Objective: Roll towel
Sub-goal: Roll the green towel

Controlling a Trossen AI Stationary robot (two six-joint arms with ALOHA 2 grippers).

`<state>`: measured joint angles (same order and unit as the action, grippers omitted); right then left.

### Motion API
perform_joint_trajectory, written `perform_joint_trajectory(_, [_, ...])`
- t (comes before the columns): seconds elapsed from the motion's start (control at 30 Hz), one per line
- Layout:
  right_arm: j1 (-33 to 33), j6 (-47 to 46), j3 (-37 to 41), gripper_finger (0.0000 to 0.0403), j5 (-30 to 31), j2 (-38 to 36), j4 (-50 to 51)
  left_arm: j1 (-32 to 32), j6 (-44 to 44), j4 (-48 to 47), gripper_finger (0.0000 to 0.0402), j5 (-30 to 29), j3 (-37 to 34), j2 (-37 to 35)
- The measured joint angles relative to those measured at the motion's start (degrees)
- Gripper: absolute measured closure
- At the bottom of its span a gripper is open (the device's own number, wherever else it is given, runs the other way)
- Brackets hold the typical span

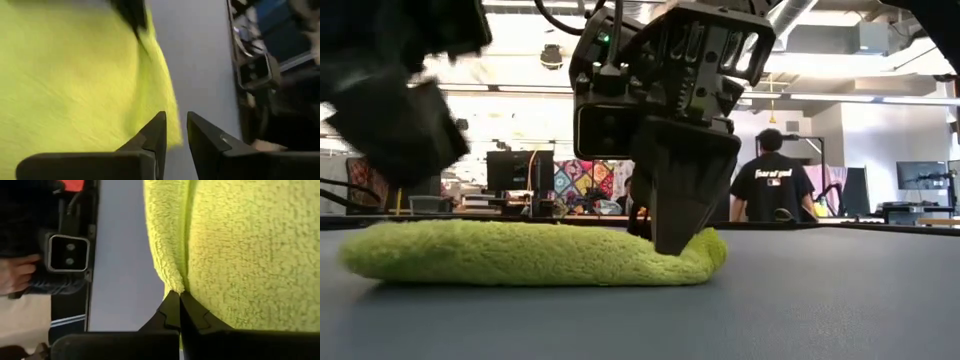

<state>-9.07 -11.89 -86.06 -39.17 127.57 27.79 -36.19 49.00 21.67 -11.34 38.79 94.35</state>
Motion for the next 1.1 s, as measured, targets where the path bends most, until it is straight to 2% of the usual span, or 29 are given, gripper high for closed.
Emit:
perform_joint_trajectory(0.13, [0.0, -2.9, 0.0, 0.0391, 2.5, 0.0, 0.0, -1.4, -10.6, -5.9, 0.0345, -10.7, 1.5, -4.4])
perform_joint_trajectory(0.2, [0.1, -4.9, 0.1, 0.0391, 3.3, 0.0, -0.4, -1.5, -16.1, -5.4, 0.0347, -13.2, 2.3, -4.8])
perform_joint_trajectory(0.3, [0.1, -6.5, 0.2, 0.0391, 3.9, 0.1, -1.2, 0.0, -17.9, -4.8, 0.0348, -11.5, 3.2, -2.5])
perform_joint_trajectory(0.5, [-0.5, -7.9, 0.2, 0.0391, 6.2, 0.1, -1.6, 2.1, -12.3, 0.2, 0.0326, -2.6, 5.0, 4.3])
perform_joint_trajectory(0.63, [-0.6, -7.5, 0.2, 0.0391, 6.5, 0.1, -1.6, 2.4, -11.9, 3.3, 0.0298, -2.9, 5.9, 6.2])
perform_joint_trajectory(0.8, [-0.5, -6.5, 0.2, 0.0390, 6.5, 0.1, -2.3, 2.6, -11.3, 2.6, 0.0272, -4.5, 5.9, 6.2])
perform_joint_trajectory(0.97, [-0.2, -6.4, 0.2, 0.0389, 6.6, 0.1, -2.5, 2.6, -10.3, 3.6, 0.0267, -5.4, 6.8, 9.8])
perform_joint_trajectory(1.1, [0.0, -6.5, 0.2, 0.0388, 6.6, 0.1, -2.5, 2.6, -9.6, 6.1, 0.0267, -3.7, 9.2, 14.4])
